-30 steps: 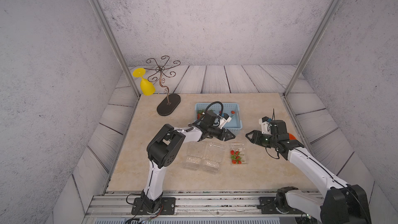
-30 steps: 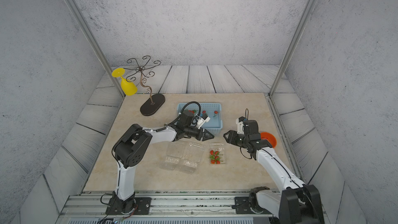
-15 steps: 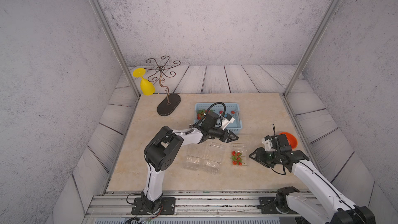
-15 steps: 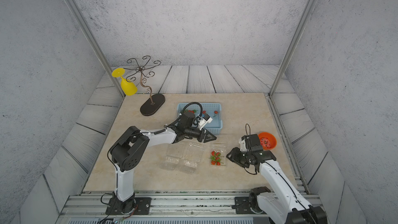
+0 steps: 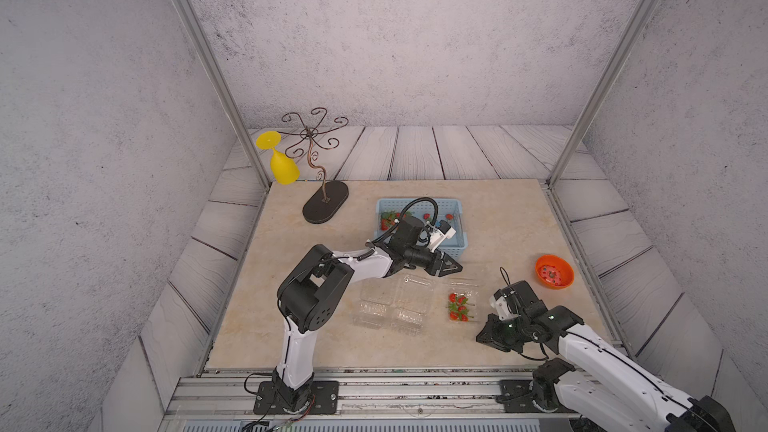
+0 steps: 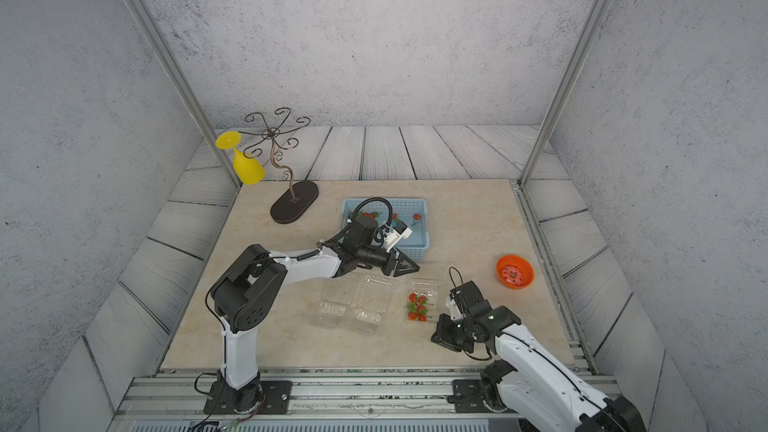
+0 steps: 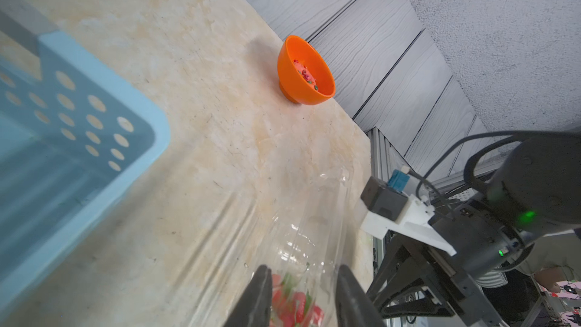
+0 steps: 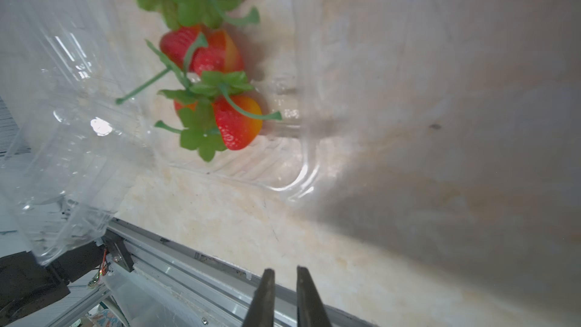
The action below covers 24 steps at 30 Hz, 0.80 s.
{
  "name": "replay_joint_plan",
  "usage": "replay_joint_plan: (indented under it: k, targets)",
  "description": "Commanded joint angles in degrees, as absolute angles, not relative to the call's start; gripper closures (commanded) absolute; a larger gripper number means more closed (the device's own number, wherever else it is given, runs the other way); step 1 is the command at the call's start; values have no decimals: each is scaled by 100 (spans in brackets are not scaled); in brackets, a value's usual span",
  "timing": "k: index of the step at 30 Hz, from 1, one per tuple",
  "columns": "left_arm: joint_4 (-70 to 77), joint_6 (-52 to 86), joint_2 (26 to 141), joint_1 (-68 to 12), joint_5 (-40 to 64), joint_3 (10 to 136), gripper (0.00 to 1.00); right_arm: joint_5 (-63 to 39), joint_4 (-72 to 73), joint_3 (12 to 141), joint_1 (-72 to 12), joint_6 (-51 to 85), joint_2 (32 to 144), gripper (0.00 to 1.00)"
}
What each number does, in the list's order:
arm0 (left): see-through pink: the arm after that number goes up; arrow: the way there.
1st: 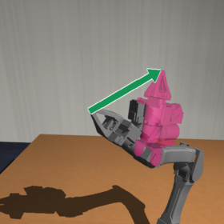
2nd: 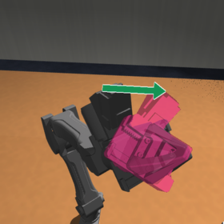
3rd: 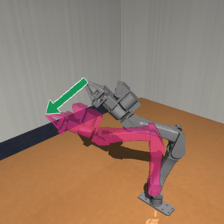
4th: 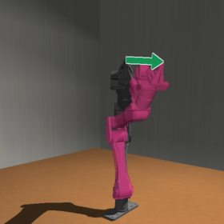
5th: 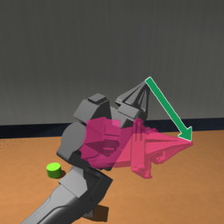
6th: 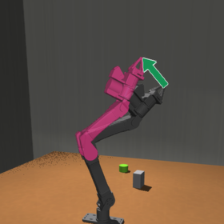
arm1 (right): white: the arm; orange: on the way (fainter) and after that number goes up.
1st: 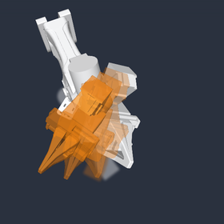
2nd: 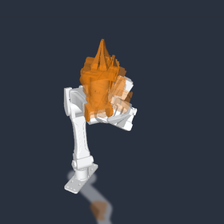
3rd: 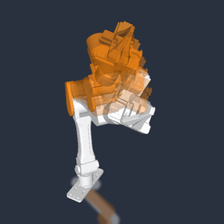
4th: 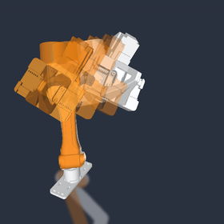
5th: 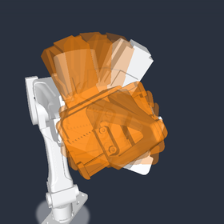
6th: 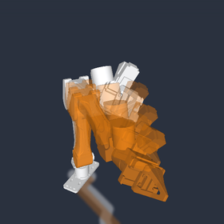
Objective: Pack strawberries into containers
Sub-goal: Close the packing box at the center of the board.
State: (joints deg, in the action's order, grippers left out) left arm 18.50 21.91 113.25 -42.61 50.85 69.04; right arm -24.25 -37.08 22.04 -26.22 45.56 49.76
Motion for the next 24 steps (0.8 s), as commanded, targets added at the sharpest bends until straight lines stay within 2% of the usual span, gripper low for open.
replay_joint_plan:
  k: [1,10,24]
  targets:
    - [1902,2111,11123,-4307,5194,6822,63,-2273,-3234,2137,-2670,4810,5222,85]
    - [1993,2127,11092,-4375,5236,6752,63,-1903,-2787,2436,-2657,4677,6038,85]
    - [2001,2031,10986,-4412,5241,6549,63,-1315,-2734,2968,-2505,4326,6690,86]
